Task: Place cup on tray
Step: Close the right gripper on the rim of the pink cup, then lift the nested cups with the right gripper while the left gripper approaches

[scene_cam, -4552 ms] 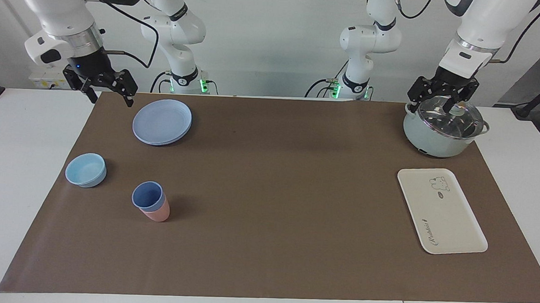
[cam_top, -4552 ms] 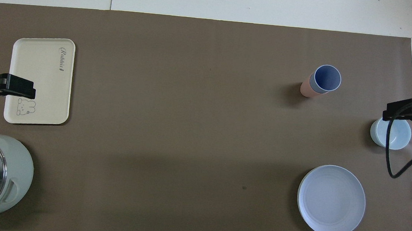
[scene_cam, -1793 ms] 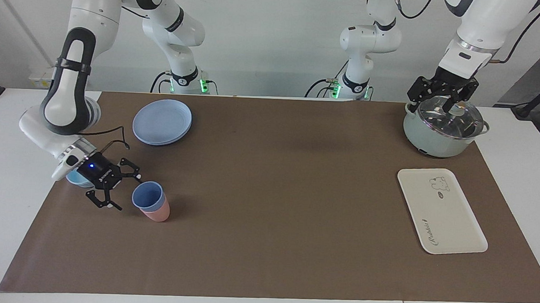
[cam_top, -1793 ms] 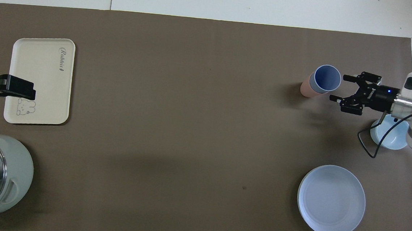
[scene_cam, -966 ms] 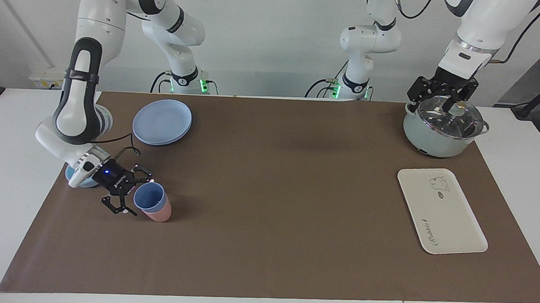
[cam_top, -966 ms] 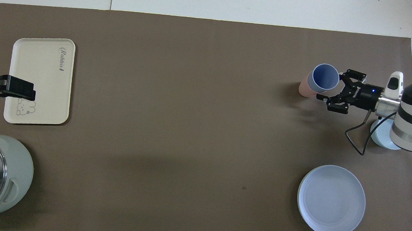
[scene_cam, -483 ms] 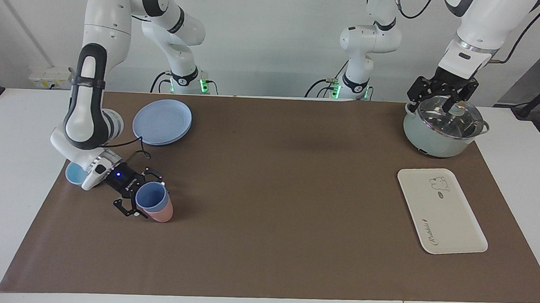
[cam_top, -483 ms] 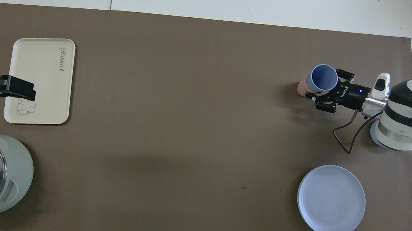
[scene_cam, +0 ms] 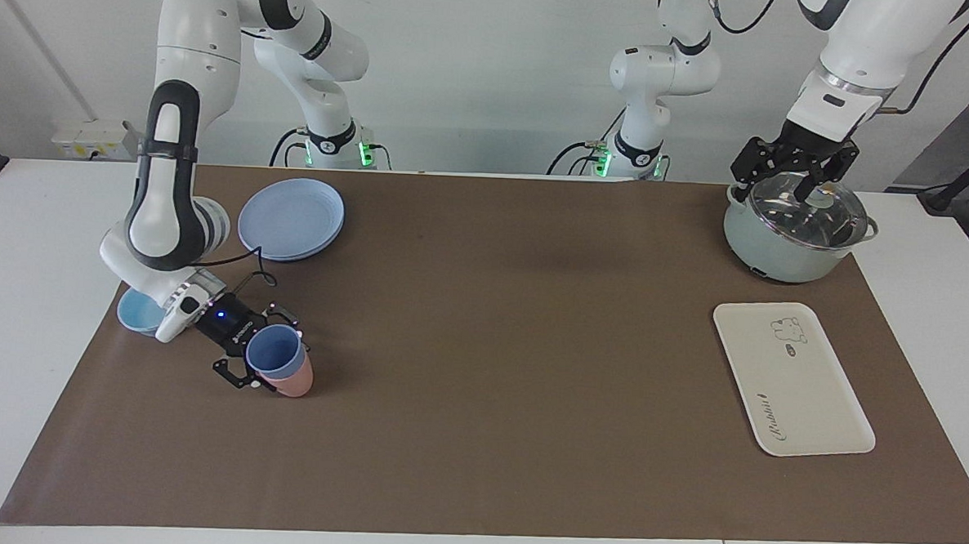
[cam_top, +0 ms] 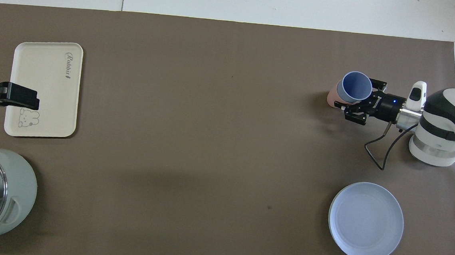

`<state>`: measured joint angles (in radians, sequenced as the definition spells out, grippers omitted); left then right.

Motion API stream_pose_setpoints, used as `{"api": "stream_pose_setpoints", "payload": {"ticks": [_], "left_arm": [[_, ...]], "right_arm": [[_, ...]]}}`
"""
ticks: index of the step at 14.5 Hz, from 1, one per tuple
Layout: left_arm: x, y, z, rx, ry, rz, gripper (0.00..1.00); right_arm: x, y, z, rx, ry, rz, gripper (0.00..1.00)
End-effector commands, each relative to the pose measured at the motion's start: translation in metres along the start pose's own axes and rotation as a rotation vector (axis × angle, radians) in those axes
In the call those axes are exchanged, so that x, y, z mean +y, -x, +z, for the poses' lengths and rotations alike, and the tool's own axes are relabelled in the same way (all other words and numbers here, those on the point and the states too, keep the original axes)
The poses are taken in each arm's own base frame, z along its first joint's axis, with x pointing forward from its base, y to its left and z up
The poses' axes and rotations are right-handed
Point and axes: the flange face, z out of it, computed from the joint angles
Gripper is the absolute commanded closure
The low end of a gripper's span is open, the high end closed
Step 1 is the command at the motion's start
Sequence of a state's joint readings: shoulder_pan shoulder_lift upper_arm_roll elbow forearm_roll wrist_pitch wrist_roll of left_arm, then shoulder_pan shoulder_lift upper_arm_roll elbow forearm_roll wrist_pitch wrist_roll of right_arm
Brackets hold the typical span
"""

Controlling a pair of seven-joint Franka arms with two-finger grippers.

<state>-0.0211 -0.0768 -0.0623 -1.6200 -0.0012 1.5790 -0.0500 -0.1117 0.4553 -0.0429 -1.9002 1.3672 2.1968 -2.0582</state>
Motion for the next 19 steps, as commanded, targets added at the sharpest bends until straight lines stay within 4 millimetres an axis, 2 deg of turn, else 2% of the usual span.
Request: {"api": "stream_pose_setpoints", "payload": {"ticks": [1,2,3,7,8,10,11,13,14,16,18,19], "left_arm": [[-0.003,0.001,-0.001,0.025,0.006,0.029,0.0],[-0.003,0.002,-0.001,0.025,0.007,0.038,0.0],[-0.012,0.001,0.0,0.022,0.015,0.021,0.0],[-0.016,-0.001,0.0,0.024,0.133,-0.016,0.0],[-0.013,-0.002,0.0,0.027,0.173,-0.021,0.0],[-0.001,-0.005,0.0,0.035,0.266,-0.027,0.01],[0.009,-0.009,0.003,0.03,0.327,-0.029,0.01],[0.032,-0.022,0.006,0.031,0.465,-0.085,0.02],[0.053,-0.03,0.011,0.039,0.526,-0.124,0.03],[0.1,-0.041,0.015,0.042,0.604,-0.195,0.07],[0.144,-0.056,0.016,0.067,0.675,-0.265,0.09],[0.164,-0.062,0.023,0.064,0.684,-0.27,0.09]], "right_arm": [[-0.001,-0.005,0.003,0.02,0.025,-0.005,1.0],[-0.001,-0.009,0.002,0.02,0.028,0.013,1.0],[0.0,-0.018,-0.002,0.012,0.031,0.007,1.0],[-0.017,-0.087,-0.037,-0.121,0.028,-0.048,1.0],[-0.022,-0.106,-0.048,-0.146,0.035,-0.028,1.0],[-0.043,-0.145,-0.053,-0.19,0.025,-0.029,1.0],[-0.053,-0.163,-0.054,-0.214,0.025,-0.029,1.0],[-0.091,-0.209,-0.037,-0.287,0.016,-0.014,1.0],[-0.109,-0.235,-0.03,-0.334,0.03,-0.013,1.0],[-0.141,-0.271,-0.015,-0.411,0.06,-0.008,1.0],[-0.171,-0.296,0.005,-0.441,0.065,-0.008,1.0],[-0.184,-0.303,0.015,-0.452,0.063,-0.019,1.0]]}}
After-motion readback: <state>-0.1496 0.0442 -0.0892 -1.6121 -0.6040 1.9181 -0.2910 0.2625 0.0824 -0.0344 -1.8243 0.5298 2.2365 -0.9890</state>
